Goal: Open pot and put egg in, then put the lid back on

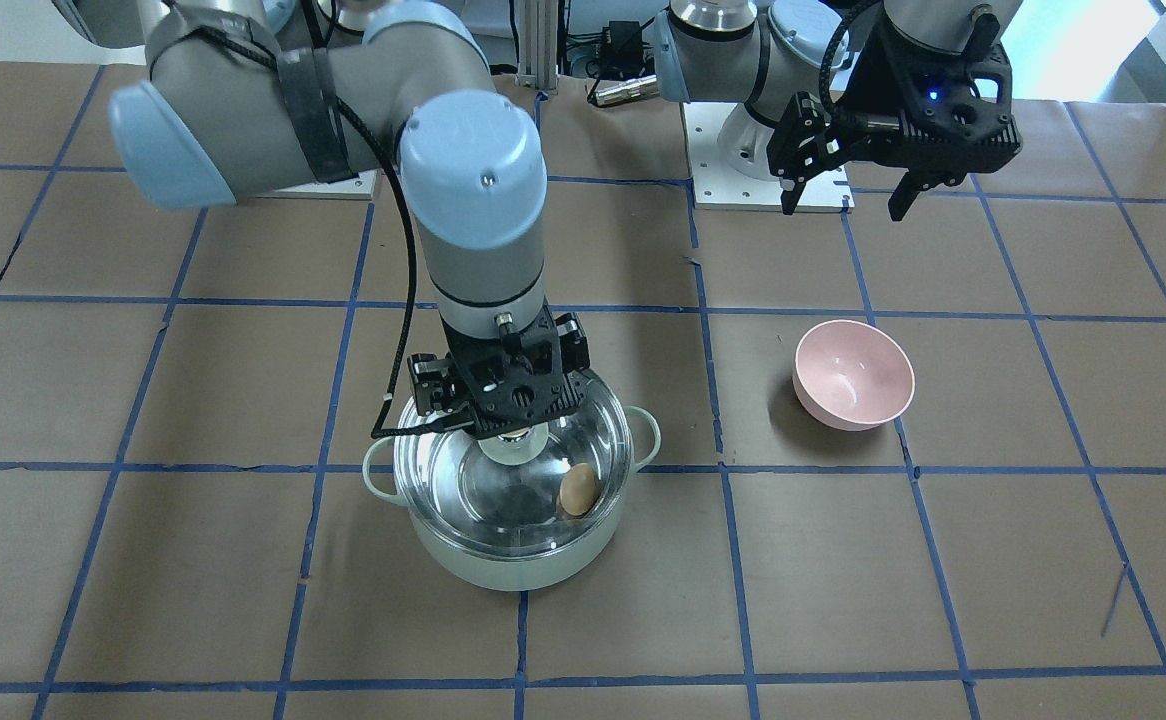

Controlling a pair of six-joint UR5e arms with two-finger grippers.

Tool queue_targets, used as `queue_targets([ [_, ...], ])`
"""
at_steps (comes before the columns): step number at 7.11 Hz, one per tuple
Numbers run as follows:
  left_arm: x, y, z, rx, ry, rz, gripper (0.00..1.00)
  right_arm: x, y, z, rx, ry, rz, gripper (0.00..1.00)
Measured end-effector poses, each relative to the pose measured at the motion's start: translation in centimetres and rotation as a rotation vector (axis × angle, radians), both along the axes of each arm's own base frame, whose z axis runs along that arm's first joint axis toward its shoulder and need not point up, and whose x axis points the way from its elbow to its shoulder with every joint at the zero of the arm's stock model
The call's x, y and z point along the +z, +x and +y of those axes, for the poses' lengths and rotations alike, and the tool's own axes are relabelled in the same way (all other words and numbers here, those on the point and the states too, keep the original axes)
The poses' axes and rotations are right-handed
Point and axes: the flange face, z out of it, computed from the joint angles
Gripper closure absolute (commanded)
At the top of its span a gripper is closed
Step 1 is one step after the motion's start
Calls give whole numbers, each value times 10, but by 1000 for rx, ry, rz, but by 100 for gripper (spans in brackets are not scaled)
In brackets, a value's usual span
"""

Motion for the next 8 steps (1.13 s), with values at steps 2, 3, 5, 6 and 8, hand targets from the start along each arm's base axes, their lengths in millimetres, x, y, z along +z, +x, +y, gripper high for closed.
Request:
queue_targets([
  [2,0,0,0,-1,-1,0,1,79,-35,47,-30,-89,-23,0],
  [3,0,0,0,-1,0,0,1,92,-52,72,-49,-101,-24,0],
  [5,0,0,0,-1,0,0,1,98,-80,100,-93,-98,-20,0],
  [6,0,0,0,-1,-1,0,1,103,-99,100,-126,-98,-20,0],
  [8,0,0,0,-1,0,0,1,124,-155,82,-236,-126,-29,0],
])
